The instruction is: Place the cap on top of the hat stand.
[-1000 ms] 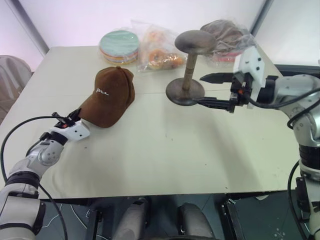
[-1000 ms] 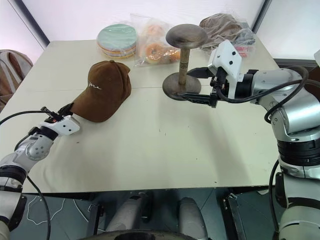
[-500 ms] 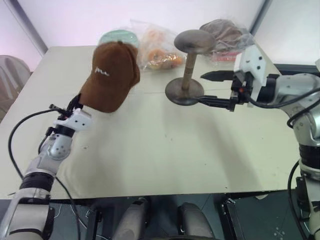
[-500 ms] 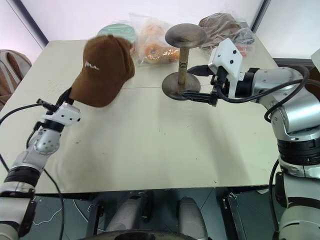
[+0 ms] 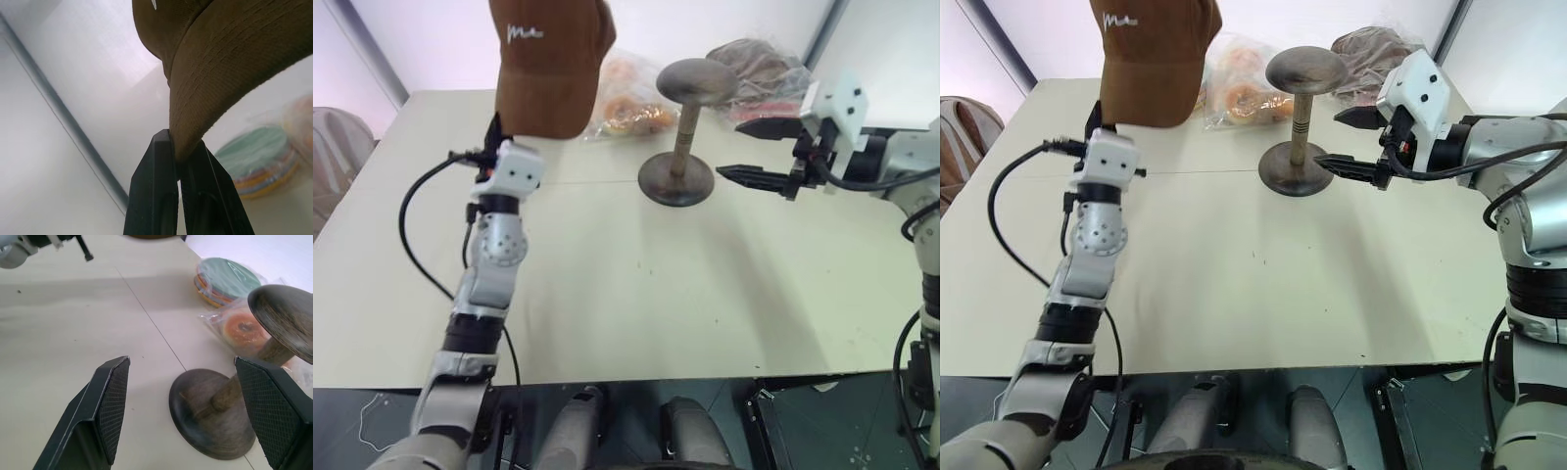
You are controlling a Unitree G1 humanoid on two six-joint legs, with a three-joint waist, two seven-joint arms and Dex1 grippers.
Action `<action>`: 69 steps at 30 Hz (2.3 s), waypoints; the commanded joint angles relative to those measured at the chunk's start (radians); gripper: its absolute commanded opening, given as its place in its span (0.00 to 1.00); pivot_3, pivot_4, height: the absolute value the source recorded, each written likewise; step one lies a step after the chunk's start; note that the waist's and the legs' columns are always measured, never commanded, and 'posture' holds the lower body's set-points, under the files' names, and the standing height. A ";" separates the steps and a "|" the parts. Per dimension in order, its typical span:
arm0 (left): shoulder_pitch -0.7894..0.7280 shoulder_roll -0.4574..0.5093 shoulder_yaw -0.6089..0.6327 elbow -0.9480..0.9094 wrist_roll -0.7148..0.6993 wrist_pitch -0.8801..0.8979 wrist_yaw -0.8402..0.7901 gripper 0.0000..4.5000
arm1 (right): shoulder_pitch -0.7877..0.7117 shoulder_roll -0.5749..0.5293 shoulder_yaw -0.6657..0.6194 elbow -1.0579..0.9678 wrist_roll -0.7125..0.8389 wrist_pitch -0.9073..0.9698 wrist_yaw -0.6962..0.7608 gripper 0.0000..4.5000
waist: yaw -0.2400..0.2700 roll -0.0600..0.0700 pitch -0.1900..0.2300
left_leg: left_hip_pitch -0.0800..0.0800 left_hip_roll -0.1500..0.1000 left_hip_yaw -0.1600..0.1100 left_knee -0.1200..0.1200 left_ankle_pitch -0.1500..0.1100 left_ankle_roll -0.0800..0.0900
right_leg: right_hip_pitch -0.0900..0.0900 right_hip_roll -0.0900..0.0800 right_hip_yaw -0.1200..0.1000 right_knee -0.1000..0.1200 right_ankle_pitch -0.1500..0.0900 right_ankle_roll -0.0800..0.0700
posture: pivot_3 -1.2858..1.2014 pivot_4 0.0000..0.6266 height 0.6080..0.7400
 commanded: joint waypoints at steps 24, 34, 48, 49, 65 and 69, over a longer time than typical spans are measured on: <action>-0.192 -0.323 -0.257 0.123 0.092 -0.018 0.085 0.00 | 0.132 -0.112 -0.160 -0.058 -0.002 0.000 -0.041 0.78 | 0.019 -0.002 0.001 | -0.001 0.000 0.001 0.001 0.000 0.000 | 0.000 0.000 0.001 0.000 0.000 0.001 | 0.52 0.24 1.00; -0.118 -0.326 -0.318 0.209 0.114 -0.050 0.106 0.00 | 0.161 -0.107 -0.167 -0.082 0.011 0.004 -0.051 0.78 | 0.019 -0.002 0.001 | -0.001 0.000 0.001 0.001 0.000 0.000 | -0.001 0.000 0.001 0.000 0.000 0.001 | 0.52 0.24 1.00; -0.093 -0.367 -0.402 0.401 0.160 -0.137 0.210 0.00 | 0.176 -0.138 -0.172 -0.113 0.028 0.042 -0.037 0.78 | 0.020 -0.002 0.001 | -0.001 0.000 0.001 0.002 0.000 0.000 | 0.000 0.000 0.001 0.000 0.000 0.001 | 0.52 0.24 1.00; -0.091 -0.367 -0.405 0.410 0.159 -0.143 0.209 0.00 | 0.178 -0.141 -0.172 -0.116 0.029 0.045 -0.037 0.78 | 0.021 -0.002 0.001 | -0.001 0.000 0.001 0.002 0.000 0.000 | 0.000 0.000 0.001 0.000 0.000 0.001 | 0.52 0.24 1.00; -0.087 -0.349 -0.429 0.468 0.181 -0.155 0.201 0.00 | 0.163 -0.153 -0.167 -0.113 0.034 0.052 -0.044 0.78 | 0.021 -0.002 0.001 | -0.001 0.000 0.001 0.002 0.000 0.000 | 0.000 -0.001 0.001 0.000 0.000 0.001 | 0.52 0.24 1.00; -0.082 -0.344 -0.429 0.464 0.181 -0.159 0.194 0.00 | 0.160 -0.149 -0.160 -0.109 0.030 0.046 -0.045 0.78 | 0.021 -0.002 0.001 | -0.001 0.000 0.001 0.002 0.000 0.000 | 0.000 -0.001 0.001 0.000 0.000 0.001 | 0.52 0.24 1.00</action>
